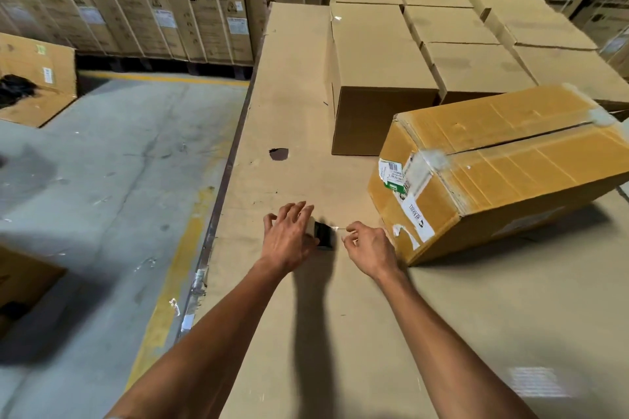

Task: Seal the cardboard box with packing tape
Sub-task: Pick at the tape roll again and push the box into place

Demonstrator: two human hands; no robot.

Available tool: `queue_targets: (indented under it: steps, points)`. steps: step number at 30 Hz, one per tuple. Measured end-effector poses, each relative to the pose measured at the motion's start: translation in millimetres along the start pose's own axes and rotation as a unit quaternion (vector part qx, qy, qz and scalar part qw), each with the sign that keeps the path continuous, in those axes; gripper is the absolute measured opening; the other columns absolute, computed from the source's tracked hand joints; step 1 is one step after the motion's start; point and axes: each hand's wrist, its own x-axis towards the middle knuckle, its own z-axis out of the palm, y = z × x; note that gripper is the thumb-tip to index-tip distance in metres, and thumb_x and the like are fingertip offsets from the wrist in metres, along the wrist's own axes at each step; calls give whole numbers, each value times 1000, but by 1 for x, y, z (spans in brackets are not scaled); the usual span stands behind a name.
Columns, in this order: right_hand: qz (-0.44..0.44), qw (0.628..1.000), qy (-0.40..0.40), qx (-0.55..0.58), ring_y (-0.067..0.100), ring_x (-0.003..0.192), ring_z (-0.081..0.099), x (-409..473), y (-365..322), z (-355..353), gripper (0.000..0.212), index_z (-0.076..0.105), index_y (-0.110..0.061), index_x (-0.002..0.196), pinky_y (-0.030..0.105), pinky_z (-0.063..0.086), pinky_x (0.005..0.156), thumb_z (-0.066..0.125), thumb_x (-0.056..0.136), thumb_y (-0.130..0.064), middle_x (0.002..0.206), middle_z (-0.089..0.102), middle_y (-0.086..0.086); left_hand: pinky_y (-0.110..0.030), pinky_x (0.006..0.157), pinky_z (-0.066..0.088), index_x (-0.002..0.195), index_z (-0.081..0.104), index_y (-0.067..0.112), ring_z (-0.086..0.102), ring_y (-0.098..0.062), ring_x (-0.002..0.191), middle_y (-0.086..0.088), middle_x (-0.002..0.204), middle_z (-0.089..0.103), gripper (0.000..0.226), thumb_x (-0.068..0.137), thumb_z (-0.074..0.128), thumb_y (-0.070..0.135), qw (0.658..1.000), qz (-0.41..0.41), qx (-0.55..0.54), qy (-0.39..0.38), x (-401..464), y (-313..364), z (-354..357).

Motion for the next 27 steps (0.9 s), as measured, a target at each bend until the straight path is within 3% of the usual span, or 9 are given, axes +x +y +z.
queue_targets:
  steps: [6,10,13,19,22,27]
  points:
    - [116,984,-52,128,27,123,68,25,-14,33,42,73,-13,130,29,49,103,69,99,-41,120,79,8,-54,116,31,168,26,37,25,-23,160,5,176,26,90,94,72,59,999,24,28,-27,16,-20,15]
    - [164,974,-34,155,28,115,70,39,-23,44,31,79,-14,111,29,52,95,74,95,-41,112,81,8,-53,111,35,168,23,41,30,-23,157,4,177,21,97,90,79,52,998,37,41,-21,22,-25,24]
    - [190,968,-25,164,27,105,74,45,-24,46,16,79,-17,97,27,50,85,77,93,-33,104,82,6,-51,107,39,165,30,43,37,-25,152,3,177,25,90,90,79,47,998,54,35,2,24,-28,30]
    - [243,942,-35,230,32,98,76,57,-17,48,15,81,-14,99,40,60,89,76,94,-28,100,82,11,-49,103,45,157,49,37,48,-28,142,1,169,41,70,97,61,71,995,86,9,40,30,-33,35]
    - [250,931,-33,265,36,99,77,60,-14,50,12,80,-11,96,51,61,94,77,93,-22,100,81,16,-49,100,51,153,53,34,49,-28,139,-1,163,46,59,104,53,67,994,92,-21,54,30,-32,36]
    - [267,919,-23,291,37,98,78,60,-13,51,24,69,-19,73,51,61,94,76,94,-13,94,80,20,-51,103,53,149,58,26,48,-32,136,-6,156,51,51,106,60,53,987,99,-110,60,26,-31,37]
